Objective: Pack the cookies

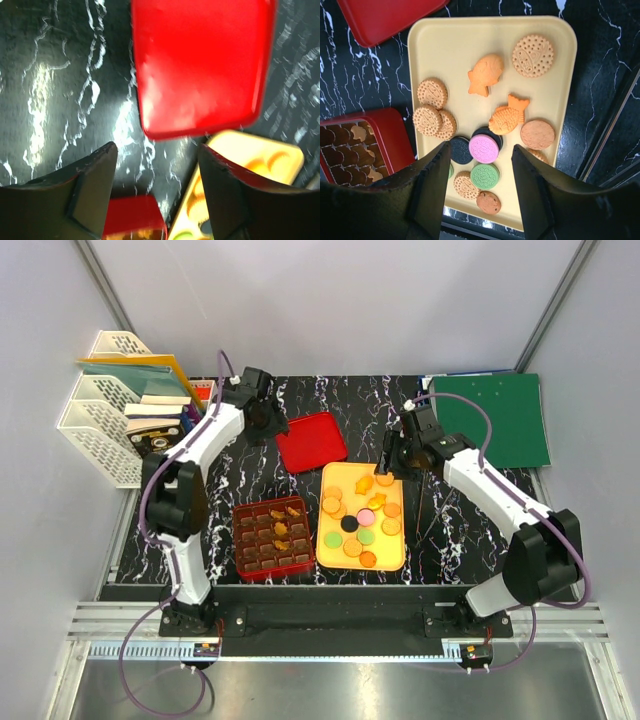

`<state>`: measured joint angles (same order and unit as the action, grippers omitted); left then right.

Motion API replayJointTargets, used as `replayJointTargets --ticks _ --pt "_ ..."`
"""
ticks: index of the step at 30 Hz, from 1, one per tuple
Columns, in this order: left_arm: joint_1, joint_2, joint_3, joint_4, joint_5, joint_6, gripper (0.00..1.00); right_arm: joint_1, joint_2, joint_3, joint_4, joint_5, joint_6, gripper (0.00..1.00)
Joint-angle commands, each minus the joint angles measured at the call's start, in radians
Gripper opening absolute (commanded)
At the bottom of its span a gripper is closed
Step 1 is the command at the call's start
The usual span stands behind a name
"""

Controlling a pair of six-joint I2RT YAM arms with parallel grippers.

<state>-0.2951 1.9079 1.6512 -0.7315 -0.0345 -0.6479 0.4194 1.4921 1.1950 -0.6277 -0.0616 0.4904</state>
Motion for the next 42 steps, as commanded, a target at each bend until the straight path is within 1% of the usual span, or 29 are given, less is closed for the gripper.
replayJointTargets --ticks 1,2,9,17,20,21,22,24,28,33,35,36,38,39,42 --pt "0.033 0.101 0.094 -0.008 -0.05 -0.013 0.64 0.007 -0.052 0.038 0.049 0.032 -0.007 0.59" --pt "0.037 0.121 0.11 -0.006 -0.047 -0.028 0.61 0.007 -0.052 0.041 0.048 0.02 -0.007 0.59" --pt "0.04 0.252 0.15 0.024 -0.036 -0.061 0.6 0.007 -0.03 0.074 0.003 0.017 -0.013 0.59" --pt "0.028 0.301 0.121 0.056 -0.027 -0.076 0.6 0.007 -0.021 0.072 -0.023 0.019 -0.024 0.59" --pt "0.017 0.318 0.122 0.057 -0.03 -0.065 0.57 0.007 -0.024 0.058 -0.023 0.016 -0.019 0.59" --pt "0.013 0.321 0.122 0.057 -0.033 -0.062 0.55 0.009 -0.024 0.051 -0.024 0.017 -0.019 0.6" --pt "0.011 0.322 0.113 0.058 -0.038 -0.059 0.49 0.007 -0.026 0.049 -0.024 0.016 -0.016 0.59" --pt "0.01 0.319 0.102 0.057 -0.042 -0.053 0.42 0.007 -0.03 0.04 -0.026 0.016 -0.012 0.6" --pt "0.01 0.312 0.064 0.057 -0.059 -0.048 0.37 0.007 -0.029 0.032 -0.026 0.017 -0.018 0.59" --pt "0.01 0.316 0.045 0.058 -0.056 -0.039 0.22 0.007 -0.023 0.028 -0.026 0.016 -0.021 0.59" --pt "0.01 0.319 0.041 0.058 -0.056 -0.033 0.18 0.009 -0.021 0.028 -0.027 0.017 -0.023 0.59" --pt "0.01 0.319 0.038 0.057 -0.056 -0.032 0.14 0.007 -0.021 0.028 -0.027 0.019 -0.023 0.59" --pt "0.008 0.321 0.035 0.058 -0.054 -0.026 0.07 0.007 -0.021 0.029 -0.029 0.019 -0.024 0.59" --pt "0.007 0.318 0.027 0.058 -0.057 -0.025 0.0 0.009 -0.023 0.029 -0.029 0.02 -0.023 0.59" --pt "0.008 0.304 0.019 0.058 -0.062 -0.025 0.0 0.007 -0.023 0.037 -0.029 0.023 -0.026 0.59"
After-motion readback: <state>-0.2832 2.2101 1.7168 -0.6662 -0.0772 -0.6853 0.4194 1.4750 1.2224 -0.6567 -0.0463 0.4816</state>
